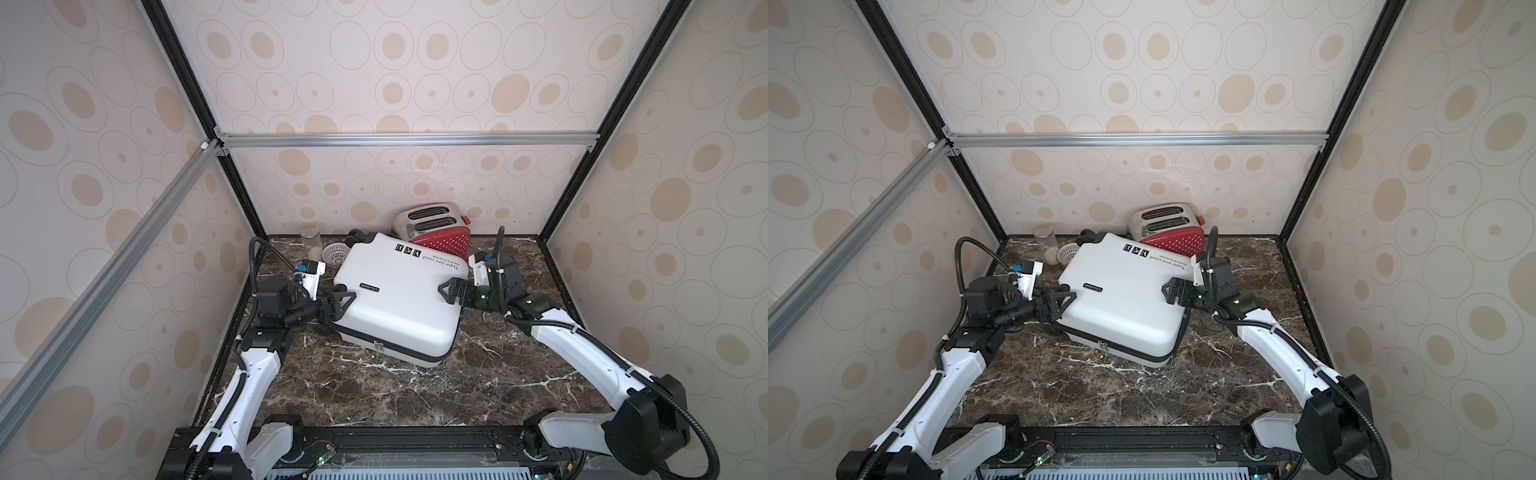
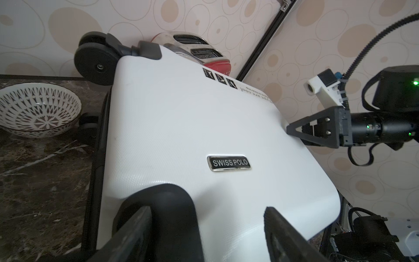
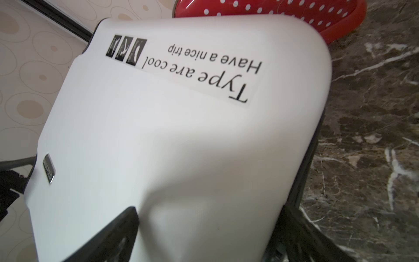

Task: Open the suitcase zippers
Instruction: Adjust the suitcase at the center of the board.

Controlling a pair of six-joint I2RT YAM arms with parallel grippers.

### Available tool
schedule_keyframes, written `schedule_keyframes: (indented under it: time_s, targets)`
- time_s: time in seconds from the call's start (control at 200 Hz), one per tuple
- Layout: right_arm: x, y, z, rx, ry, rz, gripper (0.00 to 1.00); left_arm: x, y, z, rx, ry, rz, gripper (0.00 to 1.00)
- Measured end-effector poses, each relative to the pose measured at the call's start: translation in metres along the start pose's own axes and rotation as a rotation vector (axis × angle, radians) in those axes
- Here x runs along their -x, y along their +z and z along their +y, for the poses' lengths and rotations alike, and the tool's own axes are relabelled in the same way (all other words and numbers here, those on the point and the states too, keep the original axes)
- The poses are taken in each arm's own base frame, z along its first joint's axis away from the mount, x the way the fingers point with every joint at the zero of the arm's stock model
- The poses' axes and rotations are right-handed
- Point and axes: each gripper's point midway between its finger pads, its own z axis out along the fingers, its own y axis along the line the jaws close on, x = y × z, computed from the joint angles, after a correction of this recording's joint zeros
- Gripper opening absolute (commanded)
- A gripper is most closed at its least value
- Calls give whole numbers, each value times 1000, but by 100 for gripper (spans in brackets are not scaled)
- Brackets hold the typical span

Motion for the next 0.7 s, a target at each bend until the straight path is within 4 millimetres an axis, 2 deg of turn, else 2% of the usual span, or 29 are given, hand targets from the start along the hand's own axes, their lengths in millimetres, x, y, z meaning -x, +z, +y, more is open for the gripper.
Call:
schedule_keyframes:
  time_s: [0.195,0.325,0.46,0.585,0.7]
  targets:
    - [36,12,-22,-17,-15,-36,98,-16,7,-31,-60,9,-8,76]
    - [60,20,-34,-33,-38,-50,97,-21,14,-48,-96,16,-6,75]
    - [67,16,-41,-54,-84,-50,100,-25,10,-59,-100,7,-2,79]
    - [70,-12,-39,-107,-167,-83,99,-26,1,-55,-28,-5,-5,78]
    - [80,-62,-17,-129,-268,-186,93,-17,0,-47,33,1,-16,75]
